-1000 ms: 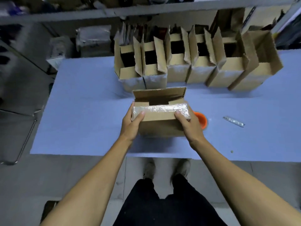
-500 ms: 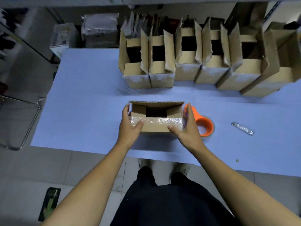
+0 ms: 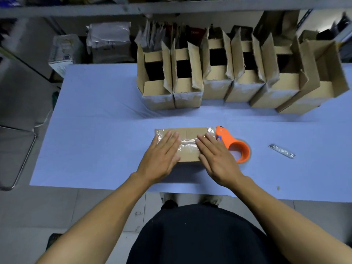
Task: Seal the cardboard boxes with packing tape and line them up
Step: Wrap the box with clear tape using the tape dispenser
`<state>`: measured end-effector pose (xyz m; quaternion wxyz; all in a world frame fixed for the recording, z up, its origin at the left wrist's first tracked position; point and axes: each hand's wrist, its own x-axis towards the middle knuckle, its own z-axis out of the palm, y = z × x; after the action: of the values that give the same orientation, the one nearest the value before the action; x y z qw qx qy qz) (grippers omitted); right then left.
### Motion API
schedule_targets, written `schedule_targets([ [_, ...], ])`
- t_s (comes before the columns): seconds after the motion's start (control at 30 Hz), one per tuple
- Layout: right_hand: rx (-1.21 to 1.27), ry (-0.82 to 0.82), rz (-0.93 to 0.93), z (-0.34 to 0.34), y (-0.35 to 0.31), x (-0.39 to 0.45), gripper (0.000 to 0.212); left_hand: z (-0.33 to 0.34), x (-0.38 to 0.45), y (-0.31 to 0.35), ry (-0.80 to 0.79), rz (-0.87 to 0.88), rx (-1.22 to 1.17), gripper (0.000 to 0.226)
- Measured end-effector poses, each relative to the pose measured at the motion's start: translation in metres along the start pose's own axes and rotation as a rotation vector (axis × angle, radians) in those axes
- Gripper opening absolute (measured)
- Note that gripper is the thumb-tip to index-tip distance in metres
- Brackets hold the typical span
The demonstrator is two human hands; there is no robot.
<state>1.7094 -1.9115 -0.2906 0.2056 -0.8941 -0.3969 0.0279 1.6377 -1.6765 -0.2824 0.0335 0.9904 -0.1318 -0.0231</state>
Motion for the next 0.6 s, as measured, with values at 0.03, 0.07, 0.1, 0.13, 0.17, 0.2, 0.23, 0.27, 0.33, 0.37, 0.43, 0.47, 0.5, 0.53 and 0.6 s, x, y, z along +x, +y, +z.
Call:
schedule_targets([
  [0.03, 0.016, -0.032, 0.01, -0.001, -0.001, 0.001, 0.056, 0.0, 0.0, -0.001, -0.032, -0.004, 0.006, 0.07],
  [0.07, 0.055, -0.038, 0.042, 0.0, 0.001, -0.001, 0.058, 0.0, 0.001, -0.002, -0.053, 0.0, 0.015, 0.073],
  [0.1, 0.121, -0.013, 0.125, -0.002, 0.003, -0.002, 0.057, 0.0, 0.002, -0.003, -0.065, 0.006, 0.029, 0.076],
  [0.13, 0.198, 0.05, 0.253, -0.004, 0.007, -0.005, 0.055, 0.001, 0.003, -0.004, -0.068, 0.011, 0.044, 0.076],
  [0.17, 0.246, 0.148, 0.393, -0.007, 0.012, -0.008, 0.05, 0.0, 0.005, -0.005, -0.066, 0.012, 0.05, 0.076],
  [0.2, 0.241, 0.239, 0.518, -0.01, 0.019, -0.011, 0.043, 0.0, 0.007, -0.005, -0.061, 0.01, 0.053, 0.076],
  [0.23, 0.203, 0.243, 0.615, -0.013, 0.027, -0.016, 0.034, 0.001, 0.009, -0.004, -0.061, 0.008, 0.054, 0.076],
  [0.27, 0.181, 0.157, 0.682, -0.015, 0.032, -0.02, 0.026, 0.001, 0.01, -0.003, -0.059, 0.011, 0.053, 0.077],
  [0.33, 0.161, -0.122, 0.739, -0.015, 0.037, -0.023, 0.034, 0.002, 0.017, 0.0, -0.051, 0.026, 0.057, 0.077],
  [0.37, 0.145, -0.216, 0.736, -0.014, 0.038, -0.023, 0.047, 0.003, 0.021, 0.001, -0.044, 0.041, 0.064, 0.076],
  [0.43, 0.143, -0.278, 0.734, -0.01, 0.042, -0.021, 0.075, 0.004, 0.028, 0.0, -0.023, 0.06, 0.095, 0.075],
  [0.47, 0.144, -0.283, 0.73, -0.009, 0.042, -0.018, 0.082, 0.004, 0.03, 0.0, 0.0, 0.062, 0.113, 0.075],
  [0.5, 0.145, -0.279, 0.716, -0.008, 0.043, -0.015, 0.085, 0.005, 0.03, 0.0, 0.03, 0.063, 0.125, 0.074],
  [0.53, 0.157, -0.261, 0.697, -0.01, 0.042, -0.013, 0.084, 0.006, 0.03, 0.001, 0.061, 0.062, 0.13, 0.072],
  [0.6, 0.207, -0.163, 0.699, -0.02, 0.04, -0.009, 0.075, 0.007, 0.027, 0.004, 0.132, 0.056, 0.128, 0.063],
])
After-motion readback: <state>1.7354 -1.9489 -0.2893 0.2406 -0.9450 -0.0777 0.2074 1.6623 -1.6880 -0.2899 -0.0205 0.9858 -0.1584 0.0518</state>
